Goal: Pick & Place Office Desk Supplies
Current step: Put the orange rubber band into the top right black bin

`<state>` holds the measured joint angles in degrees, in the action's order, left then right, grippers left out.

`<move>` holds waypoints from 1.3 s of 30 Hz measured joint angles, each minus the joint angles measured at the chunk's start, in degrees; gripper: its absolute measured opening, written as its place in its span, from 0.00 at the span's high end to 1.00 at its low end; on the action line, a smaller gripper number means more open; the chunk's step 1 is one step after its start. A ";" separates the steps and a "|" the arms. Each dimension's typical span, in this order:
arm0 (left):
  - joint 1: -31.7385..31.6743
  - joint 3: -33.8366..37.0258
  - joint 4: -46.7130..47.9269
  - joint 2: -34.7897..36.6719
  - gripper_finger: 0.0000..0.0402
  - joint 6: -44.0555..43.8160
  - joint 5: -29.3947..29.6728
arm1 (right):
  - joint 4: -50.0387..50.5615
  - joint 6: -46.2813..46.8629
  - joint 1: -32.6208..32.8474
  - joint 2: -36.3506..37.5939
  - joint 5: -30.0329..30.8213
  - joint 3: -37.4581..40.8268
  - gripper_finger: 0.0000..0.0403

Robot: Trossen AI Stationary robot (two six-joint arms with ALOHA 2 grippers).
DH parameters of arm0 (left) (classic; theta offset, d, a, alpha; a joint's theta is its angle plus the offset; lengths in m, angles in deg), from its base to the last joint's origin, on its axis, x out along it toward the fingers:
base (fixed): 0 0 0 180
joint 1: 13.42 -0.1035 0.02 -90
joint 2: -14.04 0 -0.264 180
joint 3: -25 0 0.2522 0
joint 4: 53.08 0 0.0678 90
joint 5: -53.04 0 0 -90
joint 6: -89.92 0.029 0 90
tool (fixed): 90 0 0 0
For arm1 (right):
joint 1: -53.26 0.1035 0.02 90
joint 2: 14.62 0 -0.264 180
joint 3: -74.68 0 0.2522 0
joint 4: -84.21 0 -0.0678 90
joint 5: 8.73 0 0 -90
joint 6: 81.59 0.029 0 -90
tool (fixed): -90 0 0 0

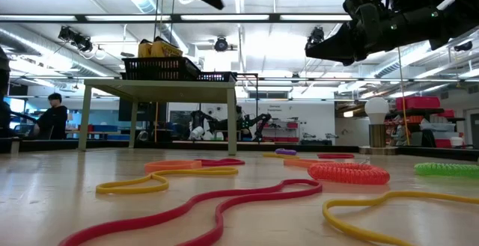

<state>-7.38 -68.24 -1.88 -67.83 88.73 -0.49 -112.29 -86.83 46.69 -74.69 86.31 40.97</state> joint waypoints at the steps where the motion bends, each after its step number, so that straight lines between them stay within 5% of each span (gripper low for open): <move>1: 1.00 3.51 -5.03 0.78 0.98 1.38 -1.78 | 0.00 0.42 -0.02 0.00 0.00 0.00 0.97; 10: 3.02 35.98 -58.60 2.78 0.98 8.17 -20.69 | 1.36 2.73 0.43 0.00 3.47 -0.02 0.97; 17: 2.97 54.34 -91.93 2.78 0.96 9.43 -21.24 | 7.55 5.06 5.14 0.00 13.57 -1.72 0.99; 24: 2.70 56.89 -93.67 2.78 0.95 3.51 -18.85 | 26.08 21.48 14.95 -2.91 21.35 -7.72 0.98; 32: 6.30 58.47 -93.06 2.78 0.99 7.47 -20.95 | 22.83 43.08 25.59 -19.22 25.03 -7.88 0.88; 39: 8.33 60.45 -93.05 2.78 0.98 8.17 -13.38 | 21.38 45.03 26.51 -31.48 25.18 -14.61 0.75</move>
<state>0.95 -7.79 -94.93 -65.05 96.90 -13.87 -90.91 -41.80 73.20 -106.18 111.49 26.36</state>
